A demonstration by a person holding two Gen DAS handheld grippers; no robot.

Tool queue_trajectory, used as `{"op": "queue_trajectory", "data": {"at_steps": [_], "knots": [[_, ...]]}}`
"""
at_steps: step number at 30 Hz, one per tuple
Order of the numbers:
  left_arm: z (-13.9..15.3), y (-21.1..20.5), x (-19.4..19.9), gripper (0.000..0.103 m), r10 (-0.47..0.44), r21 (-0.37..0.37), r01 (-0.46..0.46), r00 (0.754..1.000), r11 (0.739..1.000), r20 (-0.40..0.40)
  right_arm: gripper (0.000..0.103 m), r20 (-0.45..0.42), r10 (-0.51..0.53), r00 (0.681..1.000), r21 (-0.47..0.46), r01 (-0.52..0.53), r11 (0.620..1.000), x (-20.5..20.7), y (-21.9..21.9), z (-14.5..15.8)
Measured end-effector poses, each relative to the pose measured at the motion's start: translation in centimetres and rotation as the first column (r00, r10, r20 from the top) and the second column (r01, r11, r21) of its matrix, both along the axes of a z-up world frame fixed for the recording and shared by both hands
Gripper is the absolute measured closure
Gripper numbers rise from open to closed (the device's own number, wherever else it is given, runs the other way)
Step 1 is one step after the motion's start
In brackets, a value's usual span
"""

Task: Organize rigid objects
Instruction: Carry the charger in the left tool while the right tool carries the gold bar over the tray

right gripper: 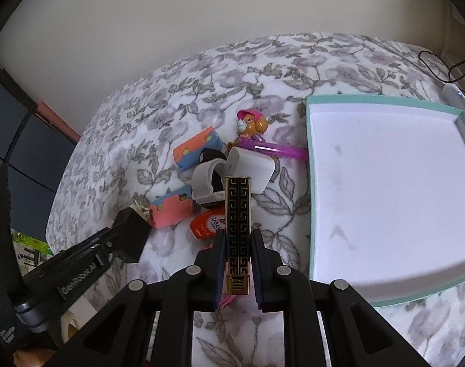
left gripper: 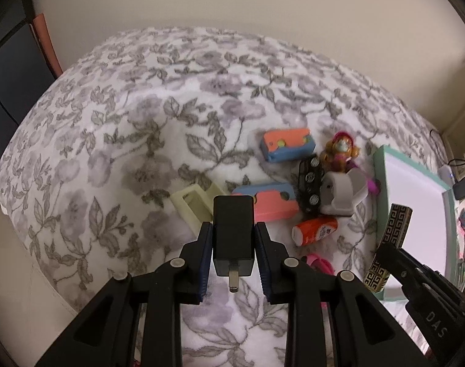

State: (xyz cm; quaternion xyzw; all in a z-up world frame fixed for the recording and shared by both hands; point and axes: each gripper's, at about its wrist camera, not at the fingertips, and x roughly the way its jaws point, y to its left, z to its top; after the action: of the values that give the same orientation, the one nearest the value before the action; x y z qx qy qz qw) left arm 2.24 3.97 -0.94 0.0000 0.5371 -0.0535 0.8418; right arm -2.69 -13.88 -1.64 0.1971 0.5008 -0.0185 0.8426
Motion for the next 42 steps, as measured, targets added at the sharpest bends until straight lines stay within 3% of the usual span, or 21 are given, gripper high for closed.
{"op": "queue_trajectory", "data": {"at_steps": [10,14,21,32,42], "knots": [[2.3,-0.9,-0.3,0.075,-0.018,-0.013,0.019,0.998,1.0,0.063,0.086,0.025,-0.018,1.0,0.021,0.018,1.0,-0.2,-1.1,0.8],[3.8,-3.9,-0.4,0.075,-0.094,0.004,0.094,0.992,0.996,0.087,0.086,0.049,-0.083,0.995,0.032,0.081,0.996,-0.5,-3.5,1.6],[5.0,-11.5,-0.1,0.075,-0.232,0.0,0.233,0.969,0.972,0.087,0.086,0.042,-0.262,0.964,-0.056,0.264,0.963,-1.9,-9.5,2.0],[3.3,-21.6,0.3,0.075,-0.36,0.005,0.36,0.932,0.933,0.049,0.086,0.011,-0.464,0.886,-0.045,0.464,0.885,-4.4,-18.2,0.7],[0.1,-25.9,0.6,0.074,-0.405,0.032,0.404,0.914,0.914,0.018,0.086,-0.023,-0.486,0.874,-0.07,0.484,0.872,-4.3,-20.3,-0.6]]}}
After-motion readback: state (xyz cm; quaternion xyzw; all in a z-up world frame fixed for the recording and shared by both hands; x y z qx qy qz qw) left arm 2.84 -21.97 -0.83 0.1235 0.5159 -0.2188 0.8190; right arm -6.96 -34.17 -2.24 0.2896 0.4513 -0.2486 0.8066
